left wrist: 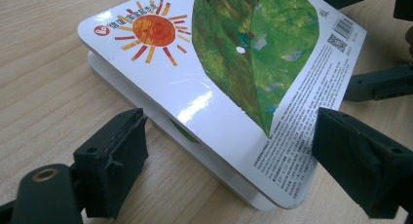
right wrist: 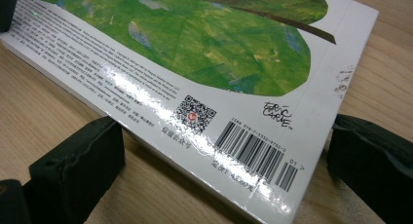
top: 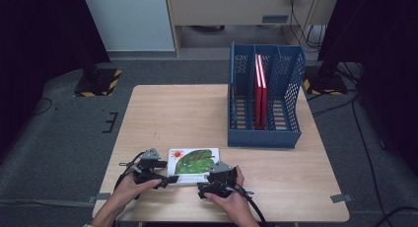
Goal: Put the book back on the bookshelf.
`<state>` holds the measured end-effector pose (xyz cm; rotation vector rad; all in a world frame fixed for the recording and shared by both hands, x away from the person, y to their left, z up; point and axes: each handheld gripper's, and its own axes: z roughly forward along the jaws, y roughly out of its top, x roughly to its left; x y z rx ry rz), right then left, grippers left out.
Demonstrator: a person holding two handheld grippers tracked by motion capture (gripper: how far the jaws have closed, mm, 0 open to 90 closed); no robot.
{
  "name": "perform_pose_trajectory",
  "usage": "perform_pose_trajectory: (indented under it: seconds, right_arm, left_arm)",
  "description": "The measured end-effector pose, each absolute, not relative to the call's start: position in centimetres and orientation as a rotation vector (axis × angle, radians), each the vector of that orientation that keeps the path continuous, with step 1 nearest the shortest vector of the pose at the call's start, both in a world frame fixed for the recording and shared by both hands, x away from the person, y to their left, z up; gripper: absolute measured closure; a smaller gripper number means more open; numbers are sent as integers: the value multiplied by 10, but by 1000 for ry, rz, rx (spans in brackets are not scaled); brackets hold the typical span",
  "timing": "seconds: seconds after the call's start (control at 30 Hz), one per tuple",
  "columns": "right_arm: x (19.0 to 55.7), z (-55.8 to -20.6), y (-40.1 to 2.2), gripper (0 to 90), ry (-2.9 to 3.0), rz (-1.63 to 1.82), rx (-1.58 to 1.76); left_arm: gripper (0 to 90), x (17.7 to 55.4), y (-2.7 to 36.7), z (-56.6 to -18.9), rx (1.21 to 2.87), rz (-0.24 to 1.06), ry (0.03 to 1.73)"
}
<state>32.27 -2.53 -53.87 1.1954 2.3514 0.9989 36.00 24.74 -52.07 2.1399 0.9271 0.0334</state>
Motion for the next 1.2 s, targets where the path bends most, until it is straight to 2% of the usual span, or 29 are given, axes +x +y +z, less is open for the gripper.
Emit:
perform_pose_trajectory:
  seconds: [0.7, 0.9, 1.2]
  right_arm:
    - [323, -538, -26, 18, 2340, 1017, 1212]
    - [323, -538, -27, 18, 2340, 1026, 1221]
    - [323, -538, -29, 21, 2374, 1021, 1178]
  left_arm:
    - [86, 364, 243, -521, 2107, -24, 873]
    - [179, 366, 242, -521, 2098, -23, 850]
    - [223, 372, 243, -522, 2070, -32, 868]
